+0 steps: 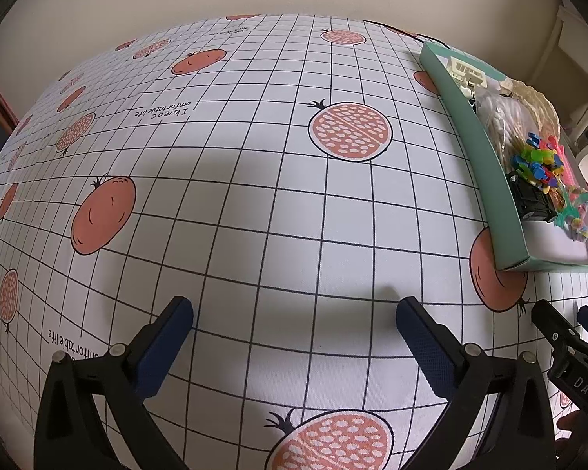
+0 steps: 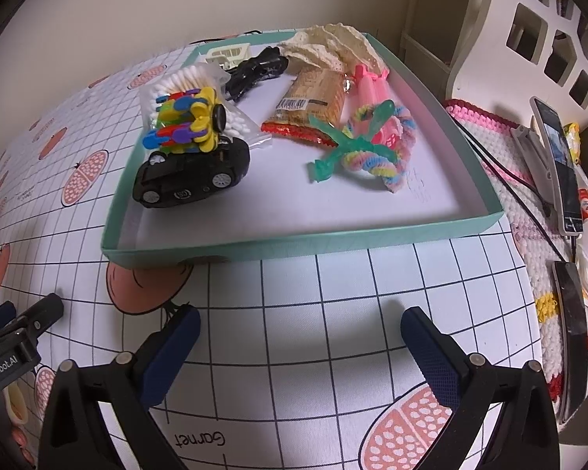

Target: Organize objects

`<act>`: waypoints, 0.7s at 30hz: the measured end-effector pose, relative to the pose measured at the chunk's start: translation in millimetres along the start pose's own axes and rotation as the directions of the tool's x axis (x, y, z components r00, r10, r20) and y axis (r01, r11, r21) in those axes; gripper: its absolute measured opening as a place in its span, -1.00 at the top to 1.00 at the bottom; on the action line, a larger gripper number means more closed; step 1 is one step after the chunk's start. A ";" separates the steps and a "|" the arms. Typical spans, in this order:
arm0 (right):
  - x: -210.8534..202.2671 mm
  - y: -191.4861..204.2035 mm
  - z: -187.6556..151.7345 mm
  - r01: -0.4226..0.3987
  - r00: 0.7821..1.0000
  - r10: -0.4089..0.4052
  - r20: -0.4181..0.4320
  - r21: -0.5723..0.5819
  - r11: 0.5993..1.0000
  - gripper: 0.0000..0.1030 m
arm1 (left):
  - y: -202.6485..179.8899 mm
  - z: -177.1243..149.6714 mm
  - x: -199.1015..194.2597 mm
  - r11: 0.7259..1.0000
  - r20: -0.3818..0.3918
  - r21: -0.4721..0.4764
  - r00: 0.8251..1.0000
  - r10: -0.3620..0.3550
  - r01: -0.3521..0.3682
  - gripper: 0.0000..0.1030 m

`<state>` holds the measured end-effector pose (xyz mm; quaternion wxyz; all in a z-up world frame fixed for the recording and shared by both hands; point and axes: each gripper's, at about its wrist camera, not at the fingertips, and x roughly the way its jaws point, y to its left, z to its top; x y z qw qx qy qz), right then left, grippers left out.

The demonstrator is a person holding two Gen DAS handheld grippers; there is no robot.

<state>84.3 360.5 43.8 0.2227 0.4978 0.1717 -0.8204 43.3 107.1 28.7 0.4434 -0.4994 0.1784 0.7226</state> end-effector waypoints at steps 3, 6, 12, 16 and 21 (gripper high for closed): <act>-3.9 -0.6 -4.5 0.000 1.000 0.000 0.006 0.000 1.000 -1.00 | 0.3 0.3 0.0 1.000 0.003 0.000 1.000 -0.001 0.001 -1.00; -3.6 -0.7 -4.3 0.000 1.000 0.000 0.008 0.000 1.000 -1.00 | 0.4 0.3 -0.1 1.000 0.007 -0.001 1.000 -0.001 0.001 -1.00; -8.5 -0.7 -8.9 0.001 1.000 -0.001 0.018 0.001 1.000 -1.00 | 1.2 -0.6 0.2 1.000 0.019 -0.006 1.000 0.000 0.000 -1.00; -8.8 -0.3 -10.4 0.002 1.000 -0.002 0.028 0.002 1.000 -1.00 | 1.0 -0.3 0.3 1.000 0.023 -0.007 1.000 0.000 0.000 -1.00; -9.2 -0.2 -10.7 0.002 1.000 -0.003 0.030 0.002 1.000 -1.00 | 1.3 -0.9 0.4 1.000 0.025 -0.008 1.000 0.000 0.001 -1.00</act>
